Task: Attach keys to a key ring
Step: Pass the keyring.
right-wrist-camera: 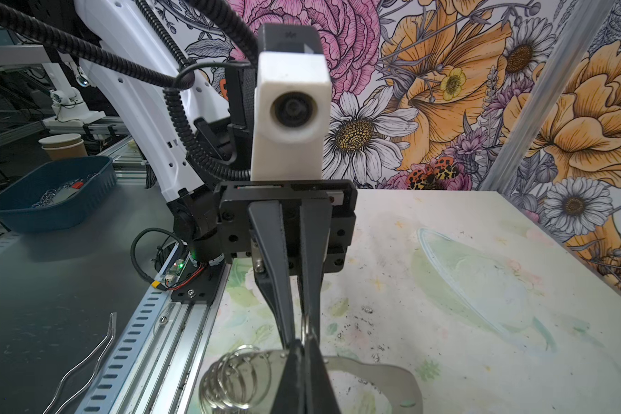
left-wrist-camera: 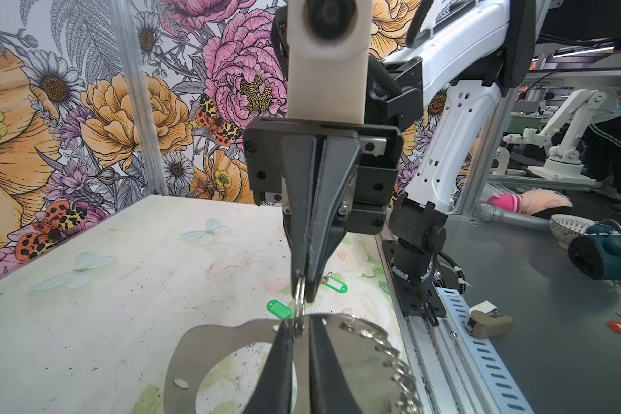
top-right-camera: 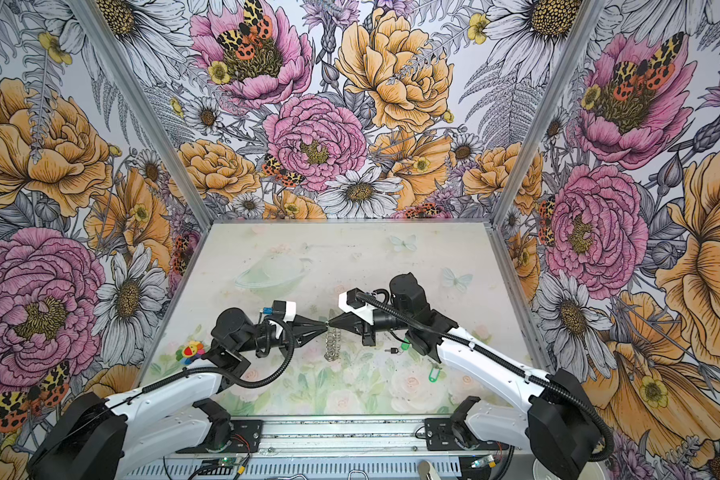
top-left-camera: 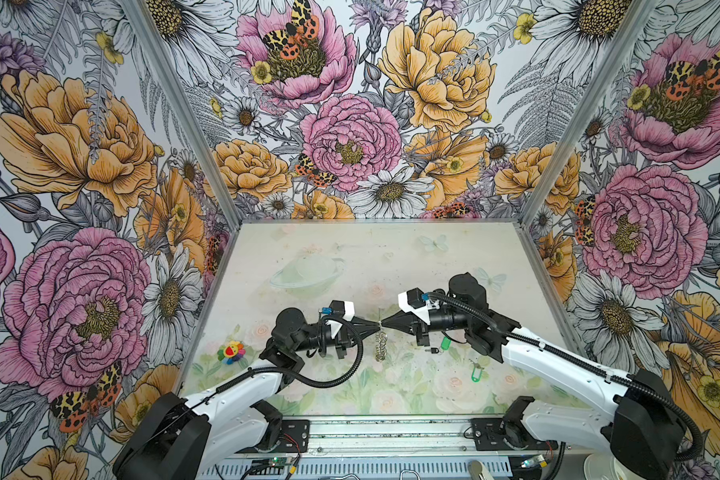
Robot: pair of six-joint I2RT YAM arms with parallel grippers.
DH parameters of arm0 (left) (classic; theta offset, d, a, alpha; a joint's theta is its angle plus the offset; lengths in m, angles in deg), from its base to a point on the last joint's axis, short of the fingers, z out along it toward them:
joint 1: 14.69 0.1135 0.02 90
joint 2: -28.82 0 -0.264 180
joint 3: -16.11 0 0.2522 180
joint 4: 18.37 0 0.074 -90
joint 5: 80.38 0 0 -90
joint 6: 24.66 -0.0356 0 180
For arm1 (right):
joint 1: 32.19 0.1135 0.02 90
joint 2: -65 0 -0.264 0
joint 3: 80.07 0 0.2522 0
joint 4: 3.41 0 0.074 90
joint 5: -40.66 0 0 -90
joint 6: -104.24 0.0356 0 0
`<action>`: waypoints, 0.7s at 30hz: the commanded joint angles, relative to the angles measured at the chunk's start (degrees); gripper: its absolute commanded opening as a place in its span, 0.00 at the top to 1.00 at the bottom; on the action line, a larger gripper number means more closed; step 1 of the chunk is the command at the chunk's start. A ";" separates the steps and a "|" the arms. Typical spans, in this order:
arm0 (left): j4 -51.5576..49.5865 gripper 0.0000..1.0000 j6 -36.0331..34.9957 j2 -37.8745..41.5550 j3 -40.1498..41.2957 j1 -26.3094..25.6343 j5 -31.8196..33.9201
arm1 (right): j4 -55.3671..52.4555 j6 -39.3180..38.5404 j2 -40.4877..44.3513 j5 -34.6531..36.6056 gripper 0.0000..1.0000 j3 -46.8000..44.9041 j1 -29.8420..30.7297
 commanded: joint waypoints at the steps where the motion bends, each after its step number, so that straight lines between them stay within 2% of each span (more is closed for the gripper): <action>1: 2.78 0.88 1.33 0.09 0.11 0.28 -1.90 | 3.30 0.49 -0.52 -1.23 1.00 0.09 0.46; 9: 2.60 0.98 1.50 -0.82 -0.46 0.46 -2.76 | 3.68 0.60 -0.83 -1.05 1.00 0.17 0.55; 14: -6.60 1.00 -3.67 -0.64 -2.73 -0.56 -0.56 | -1.32 -2.30 0.20 1.65 1.00 0.44 0.23; 18: -17.25 1.00 -10.72 0.19 -4.98 -2.60 3.54 | -13.43 -9.04 1.72 6.39 0.84 2.56 -0.32; 21: -19.48 1.00 -12.27 0.75 -5.49 -2.96 4.37 | -16.91 -11.40 2.37 8.24 0.79 2.72 -0.70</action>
